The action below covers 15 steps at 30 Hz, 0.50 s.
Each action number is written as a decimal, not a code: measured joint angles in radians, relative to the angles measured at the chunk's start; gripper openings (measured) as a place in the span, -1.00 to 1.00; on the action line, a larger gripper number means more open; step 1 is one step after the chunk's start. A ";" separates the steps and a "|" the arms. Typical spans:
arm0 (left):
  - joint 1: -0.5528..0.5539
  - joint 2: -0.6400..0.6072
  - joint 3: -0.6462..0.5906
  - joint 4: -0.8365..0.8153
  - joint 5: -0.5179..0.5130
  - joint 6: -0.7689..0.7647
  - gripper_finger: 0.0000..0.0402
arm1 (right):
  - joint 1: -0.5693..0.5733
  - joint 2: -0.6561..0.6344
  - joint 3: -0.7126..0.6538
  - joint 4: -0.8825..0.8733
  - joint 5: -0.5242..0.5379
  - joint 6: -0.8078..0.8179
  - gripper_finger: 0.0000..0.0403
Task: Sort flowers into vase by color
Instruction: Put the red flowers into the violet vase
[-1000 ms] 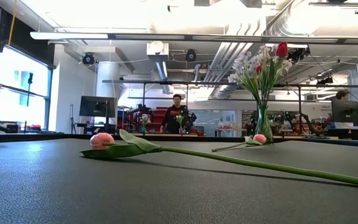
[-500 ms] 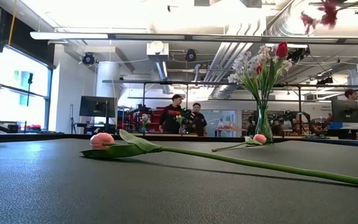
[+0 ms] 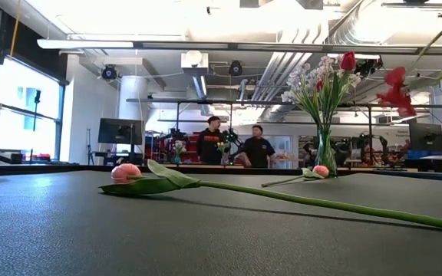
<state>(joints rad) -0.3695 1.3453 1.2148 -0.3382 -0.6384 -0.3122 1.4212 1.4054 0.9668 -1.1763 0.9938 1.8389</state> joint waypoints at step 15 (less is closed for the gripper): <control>-0.005 0.000 0.000 0.000 0.001 0.027 -0.45 | 0.007 -0.009 0.000 0.010 -0.134 0.046 -0.99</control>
<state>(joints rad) -0.3744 1.3449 1.2148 -0.3378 -0.6376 -0.2848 1.4278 1.3968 0.9665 -1.1661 0.8598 1.8847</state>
